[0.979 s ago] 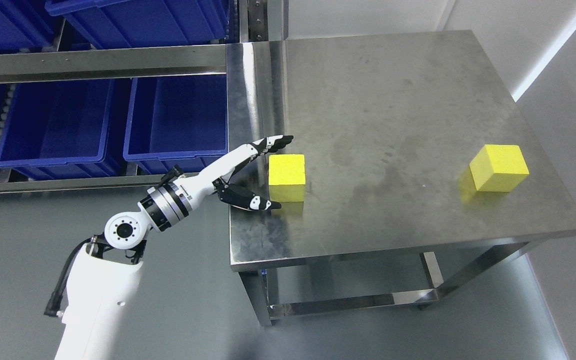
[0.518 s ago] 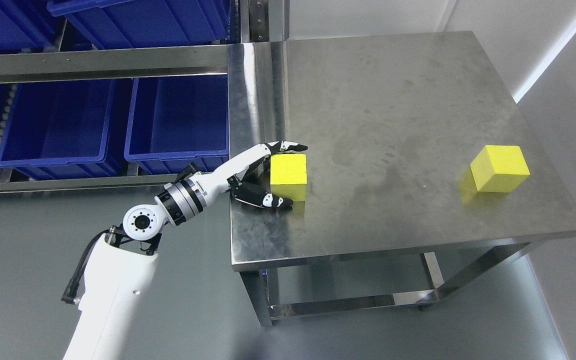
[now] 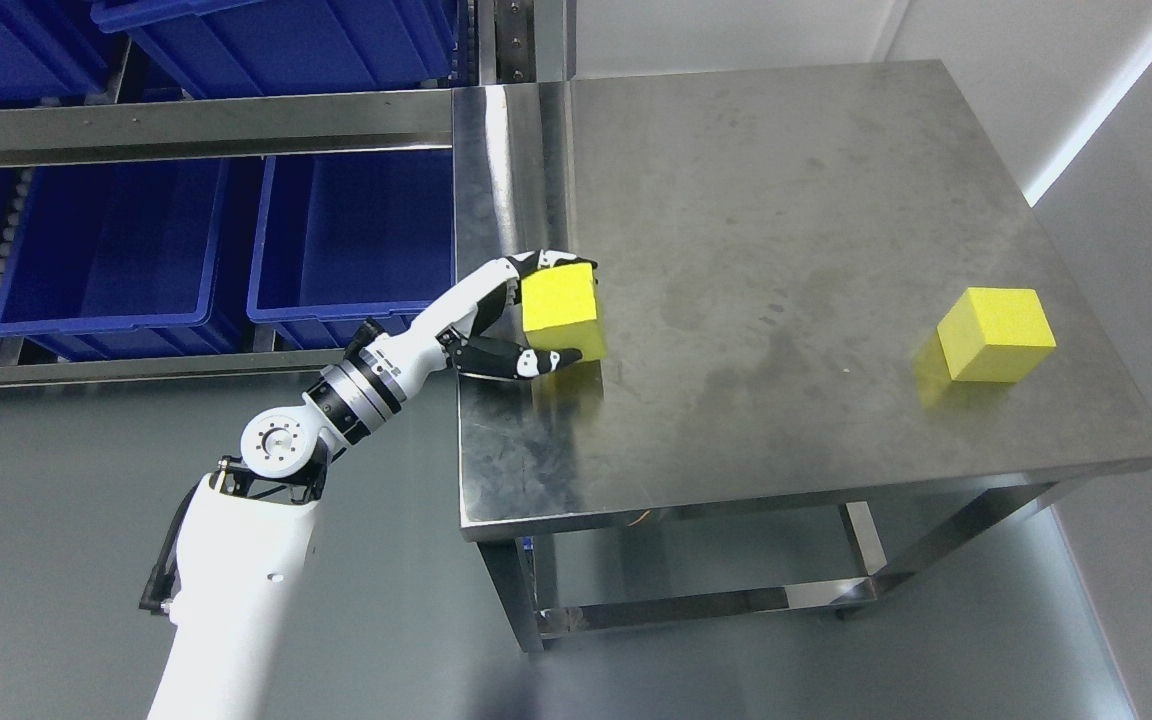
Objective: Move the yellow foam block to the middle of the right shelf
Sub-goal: 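Close the left hand on the yellow cube and lift it, then raise the held yellow cube up and away from the table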
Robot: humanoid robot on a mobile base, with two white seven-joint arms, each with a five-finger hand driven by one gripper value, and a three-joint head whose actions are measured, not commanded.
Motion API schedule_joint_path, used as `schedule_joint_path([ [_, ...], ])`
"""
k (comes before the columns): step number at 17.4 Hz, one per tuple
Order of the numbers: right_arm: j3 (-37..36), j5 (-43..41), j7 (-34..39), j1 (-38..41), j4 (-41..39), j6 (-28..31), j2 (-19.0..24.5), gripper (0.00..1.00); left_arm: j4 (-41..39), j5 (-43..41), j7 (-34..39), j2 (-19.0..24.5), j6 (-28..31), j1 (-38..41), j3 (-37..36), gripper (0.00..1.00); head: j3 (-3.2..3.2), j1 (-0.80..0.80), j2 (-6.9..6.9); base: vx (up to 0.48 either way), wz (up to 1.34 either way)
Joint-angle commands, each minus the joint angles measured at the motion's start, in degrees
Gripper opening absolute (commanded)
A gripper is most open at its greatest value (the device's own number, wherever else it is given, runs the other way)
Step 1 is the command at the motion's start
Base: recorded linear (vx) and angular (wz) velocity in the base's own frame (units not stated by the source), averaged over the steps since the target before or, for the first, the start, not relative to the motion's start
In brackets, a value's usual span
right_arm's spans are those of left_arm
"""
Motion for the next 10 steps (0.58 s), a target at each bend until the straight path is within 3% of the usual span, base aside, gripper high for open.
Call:
schedule_joint_path([
  [1, 0.00, -0.09, 0.00, -0.17, -1.00, 0.01, -1.00, 1.00, 1.46, 13.25, 9.31, -1.08, -9.45, 0.48, 6.90, 0.37, 0.00, 0.00, 0.00, 0.000, 0.00],
  [3, 0.00, 0.00, 0.00, -0.09, -1.00, 0.01, -1.00, 1.00, 1.37, 13.34, 17.12, -1.08, -15.70, 1.71, 6.99, 0.38, 0.00, 0.00, 0.00, 0.000, 0.00],
  [7, 0.00, 0.00, 0.00, -0.17, -1.00, 0.01, -1.00, 1.00, 0.58, 13.25, 32.60, -1.08, -17.66, 4.87, 7.17, 0.39, 0.00, 0.00, 0.00, 0.000, 0.00],
  [10, 0.00, -0.09, 0.00, -0.17, -1.00, 0.01, -1.00, 1.00, -0.82, 13.17, 34.22, -1.08, -18.19, 7.33, 7.34, 0.39, 0.00, 0.00, 0.00, 0.000, 0.00],
])
